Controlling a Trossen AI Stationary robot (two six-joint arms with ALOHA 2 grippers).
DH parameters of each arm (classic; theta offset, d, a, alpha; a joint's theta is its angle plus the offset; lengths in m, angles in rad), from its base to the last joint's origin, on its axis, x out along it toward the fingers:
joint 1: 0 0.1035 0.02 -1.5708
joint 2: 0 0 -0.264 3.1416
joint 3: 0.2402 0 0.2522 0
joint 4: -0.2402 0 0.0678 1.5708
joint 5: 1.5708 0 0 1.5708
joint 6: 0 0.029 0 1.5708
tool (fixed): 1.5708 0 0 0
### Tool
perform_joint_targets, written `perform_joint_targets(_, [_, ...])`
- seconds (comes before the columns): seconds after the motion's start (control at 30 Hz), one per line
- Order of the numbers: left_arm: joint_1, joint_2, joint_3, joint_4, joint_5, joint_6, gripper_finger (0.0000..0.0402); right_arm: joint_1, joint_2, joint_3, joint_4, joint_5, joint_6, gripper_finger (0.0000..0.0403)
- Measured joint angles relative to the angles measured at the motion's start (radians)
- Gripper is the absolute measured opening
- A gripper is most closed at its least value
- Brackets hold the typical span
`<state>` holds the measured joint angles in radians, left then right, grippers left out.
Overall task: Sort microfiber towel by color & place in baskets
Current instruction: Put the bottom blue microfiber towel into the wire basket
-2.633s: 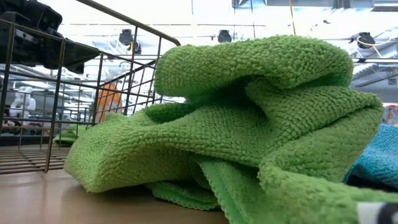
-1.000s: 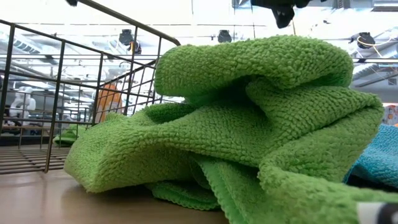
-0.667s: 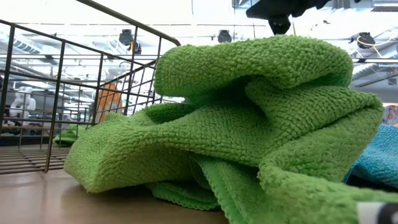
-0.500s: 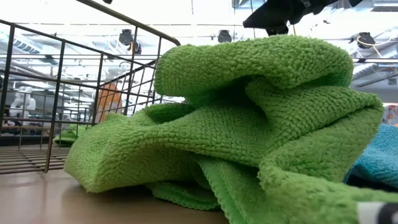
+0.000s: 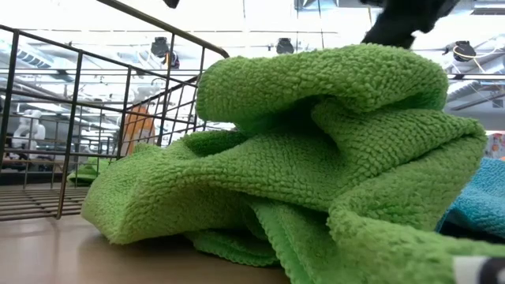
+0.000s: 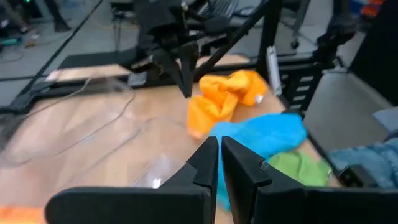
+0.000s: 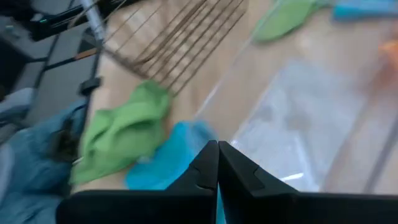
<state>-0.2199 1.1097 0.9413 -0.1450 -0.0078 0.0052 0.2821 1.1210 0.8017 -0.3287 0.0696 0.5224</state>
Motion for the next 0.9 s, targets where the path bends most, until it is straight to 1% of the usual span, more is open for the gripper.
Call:
perform_joint_targets(0.1, [-0.033,0.06,0.0,0.066,0.0,0.001,0.0029,0.067,0.0,0.0,0.003,0.002,0.08,0.0])
perform_joint_targets(0.23, [-0.064,0.127,0.0,0.09,-0.004,-0.003,0.0029,0.154,0.001,0.0,0.004,0.028,0.191,0.0])
perform_joint_targets(0.3, [-0.084,0.156,0.0,0.094,-0.029,-0.023,0.0029,0.194,0.001,0.0,0.004,0.059,0.257,0.0])
perform_joint_targets(0.37, [-0.109,0.186,0.0,0.108,-0.061,-0.027,0.0029,0.227,0.001,0.0,0.004,0.064,0.328,0.0])
perform_joint_targets(0.5, [-0.159,0.228,-0.001,0.203,-0.125,-0.026,0.0029,0.292,0.035,0.0,0.007,0.069,0.447,0.0])
perform_joint_targets(0.6, [-0.183,0.234,-0.001,0.253,-0.128,-0.026,0.0029,0.336,0.083,0.001,0.011,0.115,0.468,0.0])
perform_joint_targets(0.9, [-0.222,0.234,-0.001,0.258,-0.133,-0.026,0.0029,0.421,0.285,0.012,0.04,0.164,0.483,0.0])
